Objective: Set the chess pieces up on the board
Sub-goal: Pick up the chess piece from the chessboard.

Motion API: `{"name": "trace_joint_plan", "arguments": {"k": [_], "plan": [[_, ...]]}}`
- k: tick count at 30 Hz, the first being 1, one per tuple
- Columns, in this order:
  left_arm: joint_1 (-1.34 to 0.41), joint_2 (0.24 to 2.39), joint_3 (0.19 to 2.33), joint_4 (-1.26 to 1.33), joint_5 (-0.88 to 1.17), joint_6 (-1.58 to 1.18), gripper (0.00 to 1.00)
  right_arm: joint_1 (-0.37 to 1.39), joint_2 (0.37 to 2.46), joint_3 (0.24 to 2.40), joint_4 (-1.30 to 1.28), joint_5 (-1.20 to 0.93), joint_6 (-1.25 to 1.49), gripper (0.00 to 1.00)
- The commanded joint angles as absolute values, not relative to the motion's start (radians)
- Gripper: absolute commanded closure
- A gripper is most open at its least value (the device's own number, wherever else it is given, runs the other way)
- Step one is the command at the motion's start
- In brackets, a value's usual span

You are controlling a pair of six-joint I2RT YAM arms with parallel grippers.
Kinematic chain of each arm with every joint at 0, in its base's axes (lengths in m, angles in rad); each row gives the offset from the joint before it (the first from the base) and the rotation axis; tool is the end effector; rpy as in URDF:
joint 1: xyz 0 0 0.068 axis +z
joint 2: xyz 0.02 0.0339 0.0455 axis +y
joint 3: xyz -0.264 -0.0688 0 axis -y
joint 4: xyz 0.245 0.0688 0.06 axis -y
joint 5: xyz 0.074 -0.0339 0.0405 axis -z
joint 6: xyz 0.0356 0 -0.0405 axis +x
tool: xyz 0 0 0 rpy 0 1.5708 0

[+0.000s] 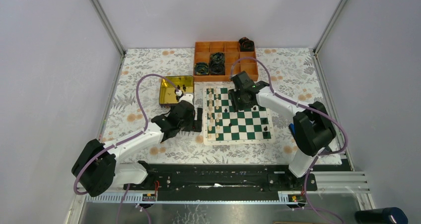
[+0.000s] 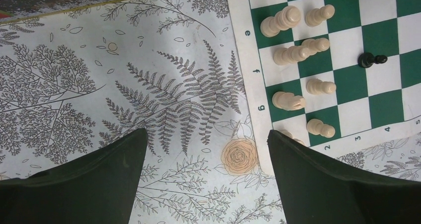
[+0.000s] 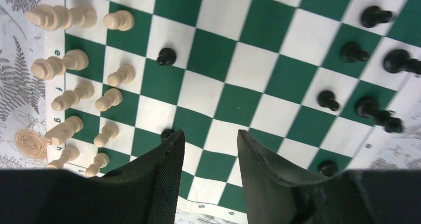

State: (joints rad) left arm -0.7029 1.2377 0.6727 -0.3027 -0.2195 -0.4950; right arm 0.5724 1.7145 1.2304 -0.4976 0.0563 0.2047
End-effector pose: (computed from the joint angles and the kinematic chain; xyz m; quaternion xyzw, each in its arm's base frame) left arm 0.1904 -0.1512 0.1995 0.0593 0.9321 -0.1080 0.3407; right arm 0.3066 0.1952 0.2228 -0.1668 0.9419 0.0850 0.2788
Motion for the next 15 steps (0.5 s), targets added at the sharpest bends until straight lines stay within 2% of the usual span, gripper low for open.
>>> {"name": "trace_joint_plan", "arguments": {"k": [1, 5, 15], "plan": [[-0.717, 1.213, 0.705, -0.289, -0.221, -0.482, 0.01, 0.616, 1.765, 1.267, -0.472, 0.026, 0.188, 0.49], [-0.72, 1.211, 0.705, -0.291, -0.222, -0.48, 0.01, 0.631, 1.814, 1.304, -0.462, 0.02, 0.182, 0.46], [-0.727, 1.206, 0.704, -0.292, -0.226, -0.48, 0.01, 0.638, 1.908, 1.368, -0.446, 0.004, 0.174, 0.44]]}}
